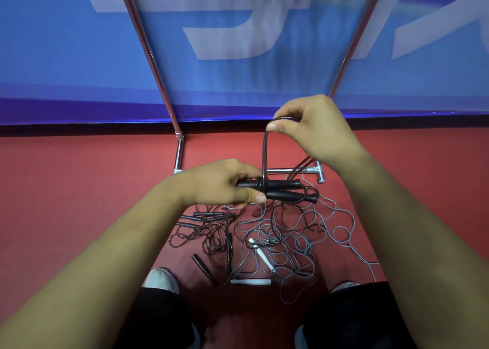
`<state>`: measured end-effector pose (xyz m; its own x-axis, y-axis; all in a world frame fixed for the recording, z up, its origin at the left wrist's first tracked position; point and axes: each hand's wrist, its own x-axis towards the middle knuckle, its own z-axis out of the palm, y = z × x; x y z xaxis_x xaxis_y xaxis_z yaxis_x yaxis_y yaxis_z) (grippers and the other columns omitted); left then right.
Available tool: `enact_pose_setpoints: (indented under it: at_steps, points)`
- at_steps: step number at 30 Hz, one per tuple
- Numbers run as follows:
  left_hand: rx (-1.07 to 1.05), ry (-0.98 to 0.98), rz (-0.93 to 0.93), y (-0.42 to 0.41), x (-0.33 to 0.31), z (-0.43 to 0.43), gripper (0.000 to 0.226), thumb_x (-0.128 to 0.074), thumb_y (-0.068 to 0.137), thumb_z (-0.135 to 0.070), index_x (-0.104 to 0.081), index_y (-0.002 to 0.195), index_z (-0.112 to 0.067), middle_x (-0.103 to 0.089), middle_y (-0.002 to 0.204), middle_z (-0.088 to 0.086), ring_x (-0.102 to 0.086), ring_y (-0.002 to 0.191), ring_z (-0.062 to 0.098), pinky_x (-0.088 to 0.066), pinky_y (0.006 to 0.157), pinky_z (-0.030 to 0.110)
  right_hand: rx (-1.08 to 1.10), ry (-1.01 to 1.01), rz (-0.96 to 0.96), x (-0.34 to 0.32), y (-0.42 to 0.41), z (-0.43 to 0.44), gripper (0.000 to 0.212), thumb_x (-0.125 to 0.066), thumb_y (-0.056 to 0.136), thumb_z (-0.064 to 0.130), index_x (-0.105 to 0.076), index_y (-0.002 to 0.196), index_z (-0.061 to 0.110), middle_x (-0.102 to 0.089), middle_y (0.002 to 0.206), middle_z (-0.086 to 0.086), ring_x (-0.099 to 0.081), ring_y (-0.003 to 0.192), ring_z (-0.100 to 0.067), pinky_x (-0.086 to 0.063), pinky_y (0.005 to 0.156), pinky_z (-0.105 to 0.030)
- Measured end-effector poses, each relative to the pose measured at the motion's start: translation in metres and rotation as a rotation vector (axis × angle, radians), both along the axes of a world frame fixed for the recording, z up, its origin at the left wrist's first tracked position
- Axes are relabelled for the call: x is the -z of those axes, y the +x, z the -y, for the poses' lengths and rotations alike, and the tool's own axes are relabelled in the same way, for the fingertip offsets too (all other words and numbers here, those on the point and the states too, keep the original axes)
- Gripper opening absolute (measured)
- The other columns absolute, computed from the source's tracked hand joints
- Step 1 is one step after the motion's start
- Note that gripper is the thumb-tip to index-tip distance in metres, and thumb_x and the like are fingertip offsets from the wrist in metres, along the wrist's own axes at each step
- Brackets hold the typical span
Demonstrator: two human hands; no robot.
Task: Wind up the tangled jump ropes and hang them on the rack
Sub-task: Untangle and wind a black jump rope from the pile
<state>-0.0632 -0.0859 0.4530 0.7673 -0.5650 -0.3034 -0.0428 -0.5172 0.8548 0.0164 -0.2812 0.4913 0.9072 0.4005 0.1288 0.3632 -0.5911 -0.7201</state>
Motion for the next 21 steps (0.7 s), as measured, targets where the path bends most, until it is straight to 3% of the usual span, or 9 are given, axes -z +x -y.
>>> enact_pose_setpoints:
  at_steps: [4,6,8,10,12,14,16,17,21]
  points:
    - [-0.008,-0.145,-0.020,-0.004,-0.006,0.002,0.008,-0.069,0.093,-0.028,-0.066,0.088,-0.021,-0.057,0.060,0.001,-0.046,0.053,0.014,-0.039,0.054,0.023,0.024,0.041,-0.028,0.003,0.005,0.003,0.013,-0.081,0.079,0.031,-0.075,0.078,0.020,-0.073,0.076,0.002,-0.067,0.079,-0.015,-0.050,0.074,-0.029]
    - [-0.055,-0.201,-0.002,-0.006,-0.007,0.004,0.029,-0.067,0.091,-0.034,-0.066,0.102,-0.008,-0.056,0.060,0.000,-0.044,0.053,0.016,-0.038,0.054,0.026,0.043,0.048,-0.060,0.008,0.008,0.005,0.015,-0.083,0.078,0.032,-0.075,0.077,0.018,-0.073,0.075,0.000,-0.067,0.075,-0.013,-0.050,0.074,-0.028]
    - [-0.131,-0.308,0.006,-0.005,-0.008,0.003,0.039,-0.062,0.094,-0.028,-0.060,0.111,0.006,-0.054,0.058,0.000,-0.042,0.052,0.018,-0.037,0.051,0.026,0.064,0.087,-0.134,0.011,0.012,0.011,0.017,-0.083,0.078,0.030,-0.075,0.076,0.015,-0.073,0.074,-0.006,-0.062,0.068,-0.009,-0.048,0.070,-0.027]
    - [-0.193,-0.406,0.032,-0.003,-0.011,0.000,0.039,-0.055,0.097,-0.021,-0.053,0.113,0.015,-0.052,0.057,0.000,-0.040,0.051,0.017,-0.034,0.050,0.025,0.060,0.141,-0.210,0.011,0.014,0.015,0.014,-0.082,0.080,0.021,-0.074,0.076,0.010,-0.072,0.073,-0.017,-0.058,0.065,-0.012,-0.044,0.065,-0.030]
    - [-0.244,-0.489,0.053,-0.002,-0.014,0.000,0.040,-0.053,0.098,-0.021,-0.050,0.111,0.017,-0.050,0.057,0.001,-0.036,0.051,0.019,-0.031,0.051,0.026,0.035,0.141,-0.212,0.010,0.013,0.016,0.006,-0.073,0.082,0.005,-0.072,0.077,0.009,-0.067,0.064,-0.016,-0.049,0.058,-0.010,-0.037,0.057,-0.026]
    - [-0.336,-0.562,0.071,0.000,-0.015,0.000,0.032,-0.053,0.097,-0.023,-0.051,0.102,0.009,-0.051,0.057,0.002,-0.035,0.051,0.018,-0.029,0.050,0.026,0.046,0.152,-0.214,0.010,0.012,0.014,0.012,-0.075,0.083,0.009,-0.070,0.073,0.015,-0.055,0.054,-0.005,-0.040,0.051,-0.008,-0.031,0.050,-0.024]
    - [-0.463,-0.633,0.075,0.003,-0.014,-0.001,0.015,-0.050,0.096,-0.020,-0.049,0.098,-0.005,-0.050,0.057,0.004,-0.037,0.049,0.017,-0.029,0.049,0.023,0.056,0.150,-0.221,0.012,0.012,0.012,0.016,-0.079,0.082,0.028,-0.071,0.075,0.016,-0.054,0.054,-0.004,-0.040,0.051,-0.011,-0.031,0.051,-0.026]
    - [-0.514,-0.680,0.067,0.004,-0.015,-0.001,0.012,-0.049,0.095,-0.018,-0.047,0.103,-0.010,-0.049,0.058,0.006,-0.039,0.048,0.016,-0.030,0.049,0.023,0.049,0.136,-0.220,0.013,0.012,0.011,0.019,-0.079,0.083,0.033,-0.072,0.077,0.016,-0.055,0.054,-0.004,-0.040,0.050,-0.011,-0.030,0.049,-0.025]
    - [-0.571,-0.767,0.097,0.006,-0.015,-0.005,0.042,-0.048,0.100,-0.011,-0.042,0.139,-0.024,-0.044,0.062,0.010,-0.043,0.052,0.017,-0.030,0.051,0.024,0.009,0.086,-0.218,0.014,0.013,0.012,0.018,-0.074,0.088,0.035,-0.074,0.078,0.020,-0.058,0.052,0.004,-0.038,0.044,-0.004,-0.029,0.045,-0.020]
